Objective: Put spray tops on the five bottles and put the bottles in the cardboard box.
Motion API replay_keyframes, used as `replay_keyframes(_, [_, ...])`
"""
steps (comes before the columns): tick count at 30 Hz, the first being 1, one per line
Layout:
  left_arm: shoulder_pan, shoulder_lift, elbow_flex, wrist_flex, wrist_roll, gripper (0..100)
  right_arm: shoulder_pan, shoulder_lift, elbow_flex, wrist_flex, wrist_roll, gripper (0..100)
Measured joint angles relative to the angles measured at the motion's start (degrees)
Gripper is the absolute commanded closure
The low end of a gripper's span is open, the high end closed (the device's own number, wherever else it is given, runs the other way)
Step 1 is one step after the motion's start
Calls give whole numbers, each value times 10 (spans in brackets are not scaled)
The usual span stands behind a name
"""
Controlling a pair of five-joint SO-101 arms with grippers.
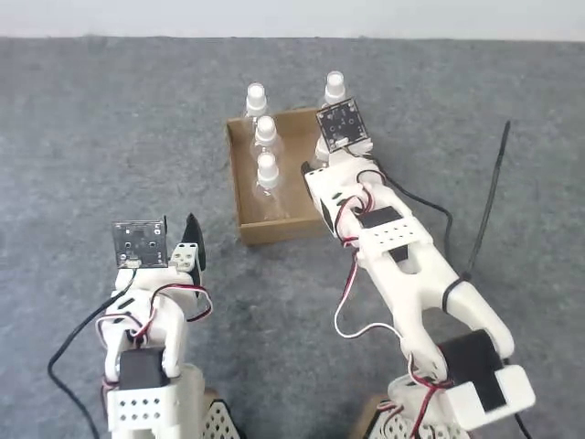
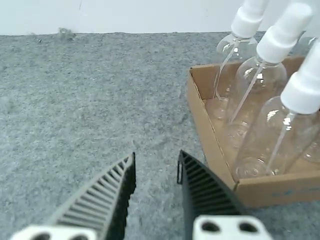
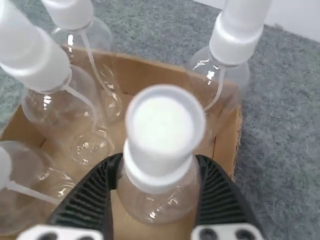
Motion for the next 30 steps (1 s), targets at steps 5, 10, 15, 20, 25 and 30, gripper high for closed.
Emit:
replay_keyframes(5, [0,0,0,0,0,869,9,3,-1,0,-4,957])
replay_keyframes(10, [0,0,0,0,0,869,14,3,-1,0,-5,957])
replay_keyframes(15, [0,0,0,0,0,869,14,4,-1,0,-5,956])
replay_keyframes(20, [0,0,0,0,0,869,14,4,-5,9,-5,956])
replay_keyframes(25, [0,0,0,0,0,869,14,4,-7,11,-5,956])
replay_keyframes(30, [0,0,0,0,0,869,14,4,-7,13,-5,942])
